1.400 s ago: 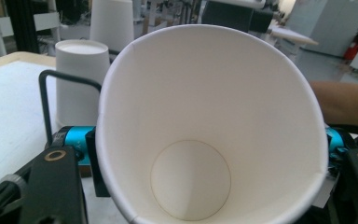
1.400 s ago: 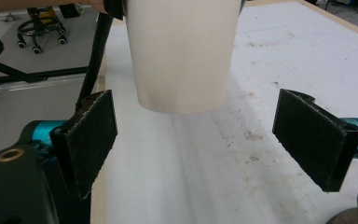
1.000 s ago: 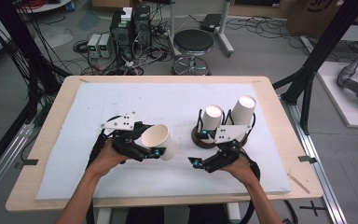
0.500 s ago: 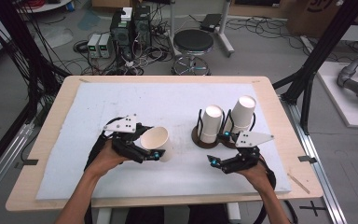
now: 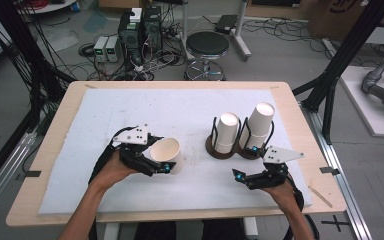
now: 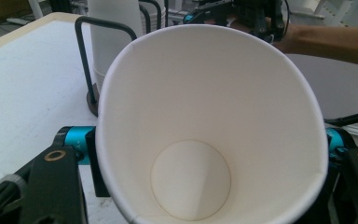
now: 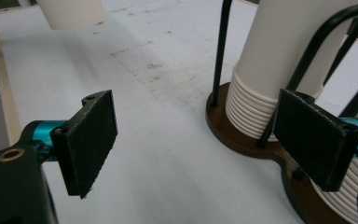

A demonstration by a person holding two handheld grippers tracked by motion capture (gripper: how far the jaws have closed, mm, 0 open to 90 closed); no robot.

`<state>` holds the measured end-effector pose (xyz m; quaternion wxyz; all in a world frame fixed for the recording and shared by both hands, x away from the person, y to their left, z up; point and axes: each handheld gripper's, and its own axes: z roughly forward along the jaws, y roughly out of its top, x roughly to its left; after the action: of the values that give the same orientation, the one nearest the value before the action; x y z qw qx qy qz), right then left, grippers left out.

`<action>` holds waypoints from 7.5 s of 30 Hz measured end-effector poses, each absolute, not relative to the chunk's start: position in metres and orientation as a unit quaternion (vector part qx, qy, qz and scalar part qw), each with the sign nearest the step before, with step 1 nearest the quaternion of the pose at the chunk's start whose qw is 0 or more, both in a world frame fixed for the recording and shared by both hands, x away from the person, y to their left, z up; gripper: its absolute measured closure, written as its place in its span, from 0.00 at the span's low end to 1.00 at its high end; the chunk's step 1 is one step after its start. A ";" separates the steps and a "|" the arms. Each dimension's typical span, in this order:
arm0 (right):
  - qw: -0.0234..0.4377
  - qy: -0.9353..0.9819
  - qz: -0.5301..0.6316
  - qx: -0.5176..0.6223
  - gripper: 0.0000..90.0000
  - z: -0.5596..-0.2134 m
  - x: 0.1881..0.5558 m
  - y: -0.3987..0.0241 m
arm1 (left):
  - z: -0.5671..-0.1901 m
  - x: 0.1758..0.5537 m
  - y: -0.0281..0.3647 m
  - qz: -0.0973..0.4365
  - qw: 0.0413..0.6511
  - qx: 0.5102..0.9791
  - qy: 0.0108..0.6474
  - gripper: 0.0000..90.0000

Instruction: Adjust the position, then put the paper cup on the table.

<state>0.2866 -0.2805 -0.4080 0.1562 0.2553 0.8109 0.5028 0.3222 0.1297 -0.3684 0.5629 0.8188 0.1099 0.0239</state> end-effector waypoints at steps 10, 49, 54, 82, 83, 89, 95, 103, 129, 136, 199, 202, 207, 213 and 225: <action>0.161 0.800 0.501 0.288 0.16 -0.418 0.286 -0.291 | -0.366 0.321 0.135 0.031 0.551 0.827 0.110 0.32; 0.170 0.795 0.499 0.299 0.17 -0.420 0.283 -0.295 | -0.368 0.324 0.136 0.036 0.534 0.837 0.114 0.32; 0.167 0.796 0.499 0.299 0.17 -0.420 0.284 -0.294 | -0.369 0.324 0.135 0.037 0.534 0.837 0.115 0.32; 0.164 0.798 0.499 0.297 0.17 -0.421 0.287 -0.292 | -0.375 0.328 0.107 0.039 0.505 0.856 0.101 0.32; 0.165 0.798 0.498 0.297 0.17 -0.421 0.287 -0.293 | -0.376 0.328 0.106 0.040 0.504 0.857 0.101 0.32; 0.165 0.795 0.499 0.301 0.17 -0.421 0.287 -0.294 | -0.380 0.330 0.102 0.045 0.490 0.864 0.102 0.32; 0.165 0.795 0.499 0.301 0.17 -0.422 0.287 -0.295 | -0.383 0.330 0.098 0.052 0.481 0.869 0.101 0.32; 0.166 0.797 0.497 0.301 0.17 -0.423 0.286 -0.295 | -0.391 0.330 0.087 0.053 0.467 0.877 0.099 0.32; 0.165 0.797 0.496 0.302 0.17 -0.425 0.287 -0.296 | -0.407 0.332 0.074 0.051 0.455 0.883 0.100 0.32; 0.163 0.797 0.494 0.306 0.17 -0.427 0.287 -0.296 | -0.411 0.332 0.073 0.052 0.459 0.881 0.105 0.32; 0.165 0.795 0.495 0.310 0.17 -0.427 0.287 -0.299 | -0.407 0.321 0.107 0.058 0.514 0.847 0.124 0.07; 0.163 0.795 0.495 0.312 0.17 -0.428 0.287 -0.299 | -0.407 0.320 0.111 0.060 0.519 0.843 0.125 0.07; 0.165 0.795 0.493 0.312 0.17 -0.429 0.287 -0.299 | -0.407 0.318 0.121 0.064 0.526 0.838 0.132 0.07; 0.166 0.796 0.490 0.314 0.17 -0.431 0.288 -0.299 | -0.407 0.315 0.129 0.070 0.535 0.831 0.139 0.07; 0.164 0.789 0.495 0.324 0.17 -0.435 0.289 -0.304 | -0.407 0.306 0.140 0.089 0.543 0.822 0.149 0.07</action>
<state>0.2889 -0.3036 -0.4353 0.1635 0.3241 0.7892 0.4954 0.3056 0.1402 -0.4071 0.5429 0.8217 0.1487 0.0891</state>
